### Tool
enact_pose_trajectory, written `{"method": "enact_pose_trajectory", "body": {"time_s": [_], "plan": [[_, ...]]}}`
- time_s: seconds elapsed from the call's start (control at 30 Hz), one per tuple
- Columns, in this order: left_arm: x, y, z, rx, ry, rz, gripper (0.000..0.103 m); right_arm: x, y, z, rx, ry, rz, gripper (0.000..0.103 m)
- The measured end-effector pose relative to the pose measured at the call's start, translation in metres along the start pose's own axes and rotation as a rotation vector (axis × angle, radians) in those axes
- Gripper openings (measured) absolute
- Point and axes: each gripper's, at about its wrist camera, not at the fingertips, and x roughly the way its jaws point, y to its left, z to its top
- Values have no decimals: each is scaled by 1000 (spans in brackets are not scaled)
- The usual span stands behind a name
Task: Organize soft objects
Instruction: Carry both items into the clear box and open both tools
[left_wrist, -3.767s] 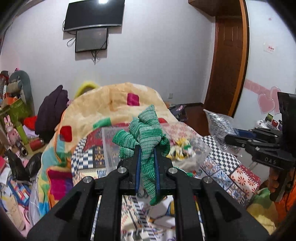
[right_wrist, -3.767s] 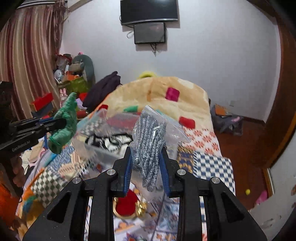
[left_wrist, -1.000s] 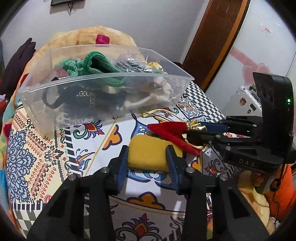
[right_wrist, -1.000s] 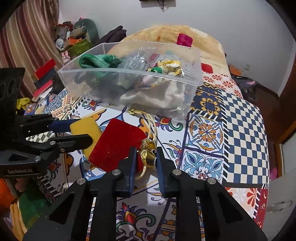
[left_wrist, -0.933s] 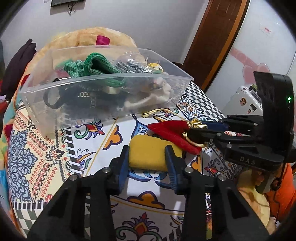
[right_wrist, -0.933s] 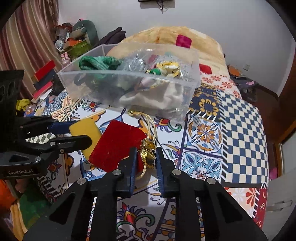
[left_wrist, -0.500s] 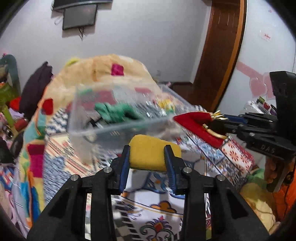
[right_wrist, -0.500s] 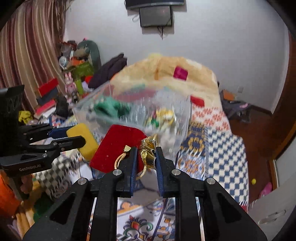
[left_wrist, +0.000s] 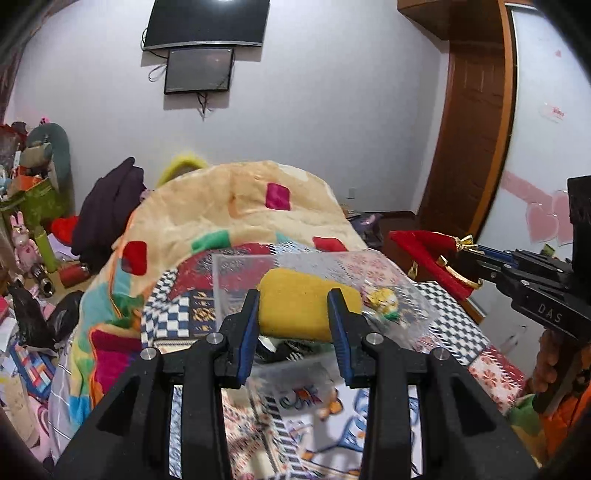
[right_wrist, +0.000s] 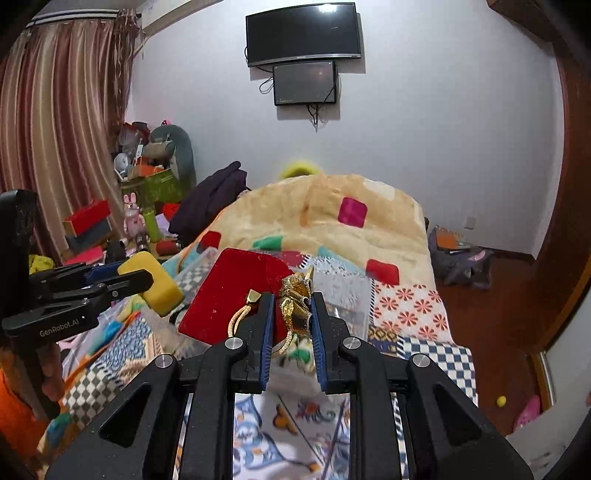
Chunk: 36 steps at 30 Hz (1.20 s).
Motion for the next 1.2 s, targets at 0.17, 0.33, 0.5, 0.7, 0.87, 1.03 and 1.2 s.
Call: {"method": "enact_pose_trajectory", "body": {"time_s": [0.17, 0.33, 0.5, 0.7, 0.87, 1.03, 1.2], "plan": [[23, 6, -2, 10, 24, 39, 36, 27, 6, -1, -19, 27, -3, 17], [51, 13, -11, 9, 75, 67, 36, 57, 3, -14, -31, 102, -33, 17], [69, 19, -19, -9, 120, 53, 37, 78, -11, -26, -12, 176, -59, 19], [72, 12, -21, 21, 134, 59, 42, 78, -9, -27, -24, 204, -63, 25], [63, 11, -20, 8, 126, 50, 57, 70, -5, -24, -38, 187, -67, 45], [44, 13, -11, -18, 98, 26, 59, 52, -2, -12, -36, 140, -51, 52], [11, 7, 0, -17, 23, 6, 60, 23, 4, 1, -27, 61, -30, 55]]}}
